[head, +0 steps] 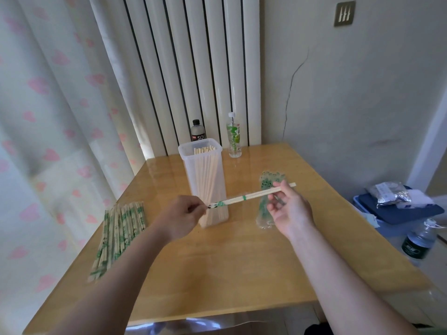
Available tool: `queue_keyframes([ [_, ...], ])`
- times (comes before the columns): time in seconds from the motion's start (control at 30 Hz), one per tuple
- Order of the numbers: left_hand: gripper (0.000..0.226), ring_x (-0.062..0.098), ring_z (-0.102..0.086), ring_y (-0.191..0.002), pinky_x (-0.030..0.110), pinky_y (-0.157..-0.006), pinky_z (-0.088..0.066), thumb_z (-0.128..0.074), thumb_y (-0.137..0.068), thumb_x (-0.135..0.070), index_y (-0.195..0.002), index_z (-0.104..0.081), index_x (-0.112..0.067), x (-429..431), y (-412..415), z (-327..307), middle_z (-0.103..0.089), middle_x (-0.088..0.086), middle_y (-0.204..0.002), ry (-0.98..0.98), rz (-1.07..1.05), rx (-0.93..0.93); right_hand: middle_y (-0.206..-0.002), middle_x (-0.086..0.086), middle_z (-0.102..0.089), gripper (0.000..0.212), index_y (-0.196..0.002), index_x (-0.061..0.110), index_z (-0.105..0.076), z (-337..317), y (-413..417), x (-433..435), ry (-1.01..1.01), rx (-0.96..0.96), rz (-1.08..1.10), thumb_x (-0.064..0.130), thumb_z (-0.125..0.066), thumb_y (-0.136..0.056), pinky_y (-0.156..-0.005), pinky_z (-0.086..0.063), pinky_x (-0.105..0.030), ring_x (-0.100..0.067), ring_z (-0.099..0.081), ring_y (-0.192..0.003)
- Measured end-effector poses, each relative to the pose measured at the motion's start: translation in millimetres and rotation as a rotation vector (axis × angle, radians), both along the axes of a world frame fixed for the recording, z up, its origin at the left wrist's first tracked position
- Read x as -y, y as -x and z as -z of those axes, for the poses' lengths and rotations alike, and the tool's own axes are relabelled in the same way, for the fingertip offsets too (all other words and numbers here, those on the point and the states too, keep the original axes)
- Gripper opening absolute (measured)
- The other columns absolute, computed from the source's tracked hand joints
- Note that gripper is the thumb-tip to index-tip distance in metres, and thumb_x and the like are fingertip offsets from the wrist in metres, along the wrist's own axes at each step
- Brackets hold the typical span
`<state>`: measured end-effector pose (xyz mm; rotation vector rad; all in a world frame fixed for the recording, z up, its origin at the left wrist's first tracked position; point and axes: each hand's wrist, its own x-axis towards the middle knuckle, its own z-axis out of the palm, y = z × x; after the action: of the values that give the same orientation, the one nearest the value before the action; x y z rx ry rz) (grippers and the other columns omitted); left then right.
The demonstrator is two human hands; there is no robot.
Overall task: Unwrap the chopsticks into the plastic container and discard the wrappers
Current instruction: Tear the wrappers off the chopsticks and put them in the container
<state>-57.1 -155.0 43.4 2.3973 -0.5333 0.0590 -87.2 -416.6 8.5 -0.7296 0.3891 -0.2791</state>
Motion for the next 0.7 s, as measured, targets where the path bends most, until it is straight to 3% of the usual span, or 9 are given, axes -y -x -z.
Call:
queue_keyframes([
  [0.1, 0.027, 0.004, -0.041, -0.046, 0.027, -0.055, -0.035, -0.059, -0.098, -0.020, -0.072, -0.069, -0.017, -11.4, -0.2, -17.1, -0.050, -0.012, -0.049, 0.150, -0.157, 0.064, -0.091, -0.013, -0.063, 0.024, -0.108, -0.005, -0.070, 6.3, 3.3, 11.9, -0.034, -0.019, 0.053, 0.017, -0.065, -0.100, -0.069, -0.056, -0.031, -0.021, -0.061, -0.076],
  [0.23, 0.025, 0.013, -0.040, -0.054, 0.029, -0.055, -0.032, -0.059, -0.097, -0.021, -0.078, -0.071, -0.011, -10.7, 1.5, -37.5, -0.047, 0.005, -0.062, 0.463, -0.315, 0.130, -0.084, -0.012, -0.061, 0.020, -0.104, -0.006, -0.069, 12.1, 3.9, 6.4, 0.062, -0.022, 0.041, 0.013, -0.065, -0.099, -0.071, -0.059, -0.034, -0.025, -0.062, -0.076],
  [0.47, 0.026, 0.013, -0.036, -0.051, 0.029, -0.055, -0.031, -0.060, -0.098, -0.030, -0.081, -0.072, -0.016, 2.5, 1.2, -45.1, -0.041, -0.004, -0.052, 0.577, -0.335, 0.122, -0.077, -0.011, -0.064, 0.016, -0.098, -0.005, -0.070, -6.1, -4.7, -19.0, 0.163, 0.044, -0.007, 0.011, -0.067, -0.098, -0.066, -0.059, -0.033, -0.024, -0.063, -0.070],
  [0.7, 0.021, 0.009, -0.034, -0.046, 0.026, -0.048, -0.029, -0.054, -0.101, -0.029, -0.101, -0.070, -0.016, -14.6, -9.6, -55.6, -0.046, -0.004, -0.061, 0.854, -0.416, 0.085, -0.077, -0.009, -0.066, 0.017, -0.101, -0.007, -0.067, -96.5, -18.9, -20.2, 0.113, 0.214, 0.084, 0.010, -0.064, -0.099, -0.069, -0.061, -0.030, -0.019, -0.067, -0.066],
])
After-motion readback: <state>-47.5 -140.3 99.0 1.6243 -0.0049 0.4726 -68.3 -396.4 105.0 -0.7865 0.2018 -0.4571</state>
